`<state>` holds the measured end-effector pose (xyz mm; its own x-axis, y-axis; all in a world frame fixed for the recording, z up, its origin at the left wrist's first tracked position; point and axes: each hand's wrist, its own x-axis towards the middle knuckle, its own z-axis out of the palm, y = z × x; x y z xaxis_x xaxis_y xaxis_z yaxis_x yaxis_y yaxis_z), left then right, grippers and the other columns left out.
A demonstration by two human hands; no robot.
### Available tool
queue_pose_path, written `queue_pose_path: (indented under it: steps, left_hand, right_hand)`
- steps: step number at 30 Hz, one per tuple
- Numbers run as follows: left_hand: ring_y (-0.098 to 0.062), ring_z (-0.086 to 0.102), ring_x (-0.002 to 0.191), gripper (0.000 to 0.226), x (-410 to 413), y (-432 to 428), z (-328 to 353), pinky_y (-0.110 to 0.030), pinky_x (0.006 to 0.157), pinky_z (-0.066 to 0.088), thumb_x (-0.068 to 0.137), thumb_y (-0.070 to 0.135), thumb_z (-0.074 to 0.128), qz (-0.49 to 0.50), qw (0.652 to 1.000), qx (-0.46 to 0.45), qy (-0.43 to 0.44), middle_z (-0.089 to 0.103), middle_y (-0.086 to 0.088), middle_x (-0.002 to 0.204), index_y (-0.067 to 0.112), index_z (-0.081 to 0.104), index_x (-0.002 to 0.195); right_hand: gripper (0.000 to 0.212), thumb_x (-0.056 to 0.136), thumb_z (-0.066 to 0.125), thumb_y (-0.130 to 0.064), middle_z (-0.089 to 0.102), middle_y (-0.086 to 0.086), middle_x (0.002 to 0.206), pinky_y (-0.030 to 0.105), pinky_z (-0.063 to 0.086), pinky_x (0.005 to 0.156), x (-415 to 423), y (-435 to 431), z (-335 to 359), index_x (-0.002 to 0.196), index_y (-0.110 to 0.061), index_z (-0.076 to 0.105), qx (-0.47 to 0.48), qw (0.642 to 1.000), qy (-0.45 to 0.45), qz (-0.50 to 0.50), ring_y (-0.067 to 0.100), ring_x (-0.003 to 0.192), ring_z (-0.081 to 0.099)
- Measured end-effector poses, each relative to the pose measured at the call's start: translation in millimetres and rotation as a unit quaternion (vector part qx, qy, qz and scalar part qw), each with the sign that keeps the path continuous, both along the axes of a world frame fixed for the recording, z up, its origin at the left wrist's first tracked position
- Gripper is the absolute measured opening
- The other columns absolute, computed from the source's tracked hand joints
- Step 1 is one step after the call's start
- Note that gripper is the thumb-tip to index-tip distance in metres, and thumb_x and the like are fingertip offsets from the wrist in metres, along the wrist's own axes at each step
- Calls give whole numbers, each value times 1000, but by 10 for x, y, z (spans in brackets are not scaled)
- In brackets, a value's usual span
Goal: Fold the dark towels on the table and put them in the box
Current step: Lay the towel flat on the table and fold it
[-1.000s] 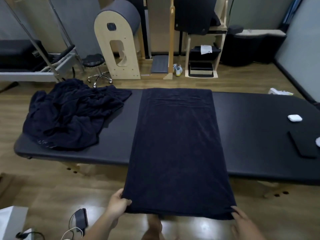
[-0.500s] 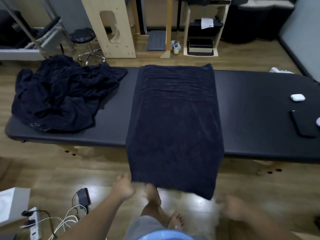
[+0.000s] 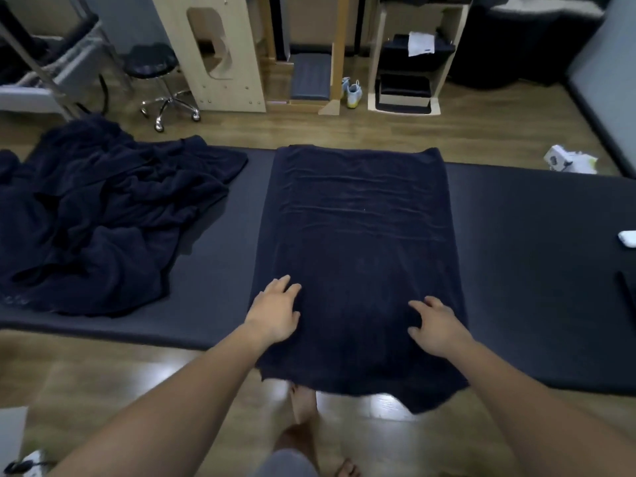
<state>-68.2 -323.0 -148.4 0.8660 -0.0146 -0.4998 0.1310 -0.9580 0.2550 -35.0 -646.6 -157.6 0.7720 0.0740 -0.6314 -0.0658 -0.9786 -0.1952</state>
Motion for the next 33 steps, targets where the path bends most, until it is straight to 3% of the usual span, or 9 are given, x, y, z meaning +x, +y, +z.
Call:
queue_pose_path:
  steps: [5, 10, 13, 17, 21, 24, 27, 30, 33]
  left_hand:
    - [-33, 26, 131, 53, 436, 10, -357, -40, 86, 51, 98, 31, 56, 83, 997, 0, 11, 18, -4, 152, 33, 34, 146]
    - [-26, 39, 113, 36, -44, -2, -464, -36, 77, 52, 99, 25, 50, 66, 997, -21, -40, 32, 0, 140, 31, 46, 135]
    - [-22, 42, 109, 29, -422, 91, -361, -35, 73, 50, 93, 38, 55, 37, 999, 3, 38, 35, 7, 128, 37, 48, 121]
    - [-24, 52, 108, 20, -73, 167, -90, -41, 84, 37, 83, 52, 59, 17, 985, 57, 160, 45, 7, 110, 35, 58, 94]
    - [-30, 44, 123, 45, 1080, 303, -93, -45, 99, 42, 91, 47, 57, 119, 993, 5, 17, 44, -5, 131, 25, 52, 130]
    - [-33, 39, 131, 60, 1767, 402, -209, -44, 104, 41, 93, 37, 63, 256, 962, -91, 11, 36, -7, 143, 18, 37, 144]
    - [-32, 32, 133, 61, 2057, 492, -318, -45, 104, 40, 93, 34, 63, 349, 934, -68, -27, 35, -7, 145, 16, 34, 143]
    - [-28, 39, 132, 63, 2152, 597, -376, -41, 107, 41, 91, 30, 67, 407, 907, -97, -52, 43, -5, 142, 13, 37, 144]
    - [-24, 60, 114, 55, 2296, 684, -399, -41, 102, 49, 86, 23, 76, 523, 812, -258, -37, 60, -3, 124, 13, 51, 134]
  right_hand:
    - [95, 88, 63, -50, -18, 0, 162, 52, 33, 111, 448, 170, -289, 151, -52, -9, -22, 997, -15, -76, 35, 148, -2]
    - [79, 84, 58, -59, 6, -2, 160, 50, 36, 109, 82, 72, -395, 150, -48, 16, -51, 996, -34, -63, 32, 141, 14]
    - [74, 84, 55, -63, 14, -5, 155, 42, 42, 104, -441, 43, -309, 148, -46, 23, -69, 996, -15, -48, 27, 135, 23]
    - [42, 84, 52, -63, 34, -12, 123, 34, 45, 93, -382, -2, -128, 121, -46, 42, -66, 997, 33, -19, 16, 118, 42]
    - [51, 93, 52, -51, 38, -1, 140, 38, 42, 103, 734, 180, -173, 140, -32, 45, -16, 998, -51, 17, 22, 131, 36]
    - [48, 95, 52, -49, 36, 3, 142, 41, 42, 102, 1648, 643, -272, 137, -28, 46, 15, 994, -77, 81, 25, 131, 33]
    - [35, 94, 52, -47, 38, 3, 131, 40, 40, 96, 2284, 1176, -325, 123, -26, 49, 25, 983, -122, 136, 24, 123, 36]
    - [42, 95, 51, -46, 35, 1, 141, 44, 36, 101, 2630, 1621, -274, 133, -28, 47, 32, 976, -119, 178, 25, 129, 32]
    - [51, 95, 52, -45, 30, -1, 150, 47, 35, 106, 2876, 1993, -223, 143, -30, 41, 50, 974, -105, 192, 25, 136, 27]
